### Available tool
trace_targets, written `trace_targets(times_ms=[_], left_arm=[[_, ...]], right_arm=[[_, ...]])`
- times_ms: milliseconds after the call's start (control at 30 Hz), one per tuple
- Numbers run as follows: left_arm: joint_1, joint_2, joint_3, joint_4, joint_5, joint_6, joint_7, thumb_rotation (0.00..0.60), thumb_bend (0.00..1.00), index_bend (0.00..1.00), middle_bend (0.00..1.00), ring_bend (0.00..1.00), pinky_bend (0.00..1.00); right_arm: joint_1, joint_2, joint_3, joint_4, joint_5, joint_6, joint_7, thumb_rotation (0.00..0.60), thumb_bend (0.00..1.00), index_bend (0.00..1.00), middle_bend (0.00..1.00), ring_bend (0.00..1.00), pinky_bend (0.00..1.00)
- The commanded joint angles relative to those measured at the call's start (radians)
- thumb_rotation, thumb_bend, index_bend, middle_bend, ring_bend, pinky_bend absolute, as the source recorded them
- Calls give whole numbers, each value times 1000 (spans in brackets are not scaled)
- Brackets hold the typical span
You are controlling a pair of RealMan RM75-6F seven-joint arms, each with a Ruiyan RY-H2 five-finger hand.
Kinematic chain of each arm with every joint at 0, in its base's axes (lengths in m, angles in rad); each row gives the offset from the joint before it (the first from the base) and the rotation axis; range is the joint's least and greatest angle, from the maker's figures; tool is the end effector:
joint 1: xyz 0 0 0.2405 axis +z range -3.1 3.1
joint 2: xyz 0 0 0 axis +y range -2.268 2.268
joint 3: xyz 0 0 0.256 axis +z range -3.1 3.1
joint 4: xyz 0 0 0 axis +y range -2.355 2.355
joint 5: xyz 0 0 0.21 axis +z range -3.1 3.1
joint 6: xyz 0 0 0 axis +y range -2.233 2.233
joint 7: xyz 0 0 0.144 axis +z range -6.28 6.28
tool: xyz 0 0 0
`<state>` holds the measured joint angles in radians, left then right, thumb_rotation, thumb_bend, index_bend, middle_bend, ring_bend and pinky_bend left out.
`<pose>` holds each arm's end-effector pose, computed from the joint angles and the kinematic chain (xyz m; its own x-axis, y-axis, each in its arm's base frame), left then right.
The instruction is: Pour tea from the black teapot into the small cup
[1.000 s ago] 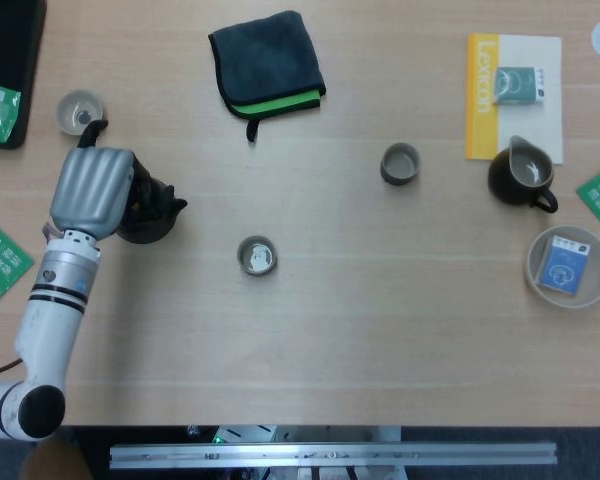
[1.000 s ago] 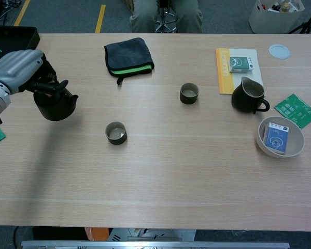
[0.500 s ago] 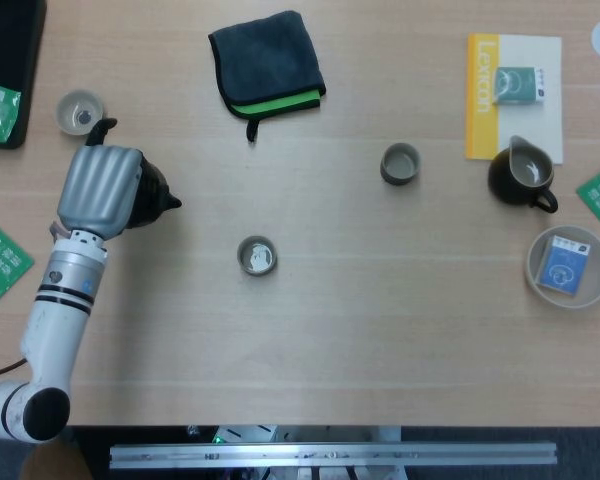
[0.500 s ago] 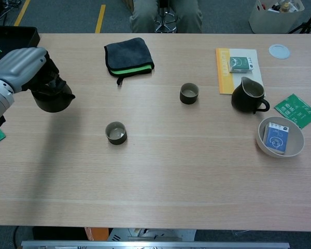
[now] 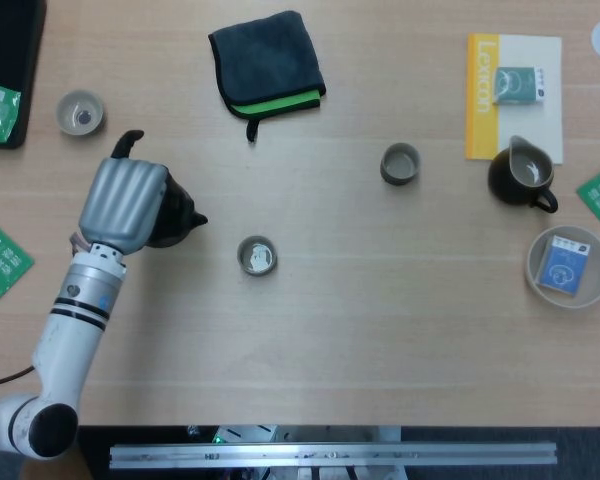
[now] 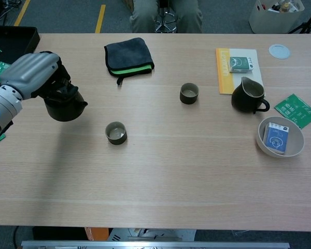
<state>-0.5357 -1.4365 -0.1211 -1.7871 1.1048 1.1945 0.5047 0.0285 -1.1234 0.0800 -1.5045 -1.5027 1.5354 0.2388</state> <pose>-0.1721 0.2781 0.0241 0.3982 0.2258 0.8891 0.9083 -0.2327 -0.3477 -0.3351 -0.1698 0.1797 0.2670 0.0682 0.9613 -0.9636 0.0331 0.2653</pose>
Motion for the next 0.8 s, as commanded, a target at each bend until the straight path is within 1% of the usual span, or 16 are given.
trace_targets(times_ms=[33,233,333,600,800], left_arm=[[-6,-15,11,-10,10,2,22,529,422,1000,1000,959,142],[-19,-59,25,-21,20,2,68,527,422,1000,1000,959,142],[-24,-78,29,-17,22,7,90,539,422,1000,1000,959,142],[-32,-123,34,6,10,11,130,541,422,1000,1000,957,142],[-33,-151,39,38,27,26,148,555,422,1000,1000,956,142]], right_arm=[[0,0,-1,2,-1,0,2,600,49,241,189,0,0],[0,-1,-3,6,-5,0,6,600,49,241,189,0,0],[-1,-1,-3,8,-4,0,9,600,50,241,189,0,0],[-5,-3,-6,16,-3,0,18,600,50,241,189,0,0],[-7,-3,-6,21,-1,1,23,600,50,241,189,0,0]])
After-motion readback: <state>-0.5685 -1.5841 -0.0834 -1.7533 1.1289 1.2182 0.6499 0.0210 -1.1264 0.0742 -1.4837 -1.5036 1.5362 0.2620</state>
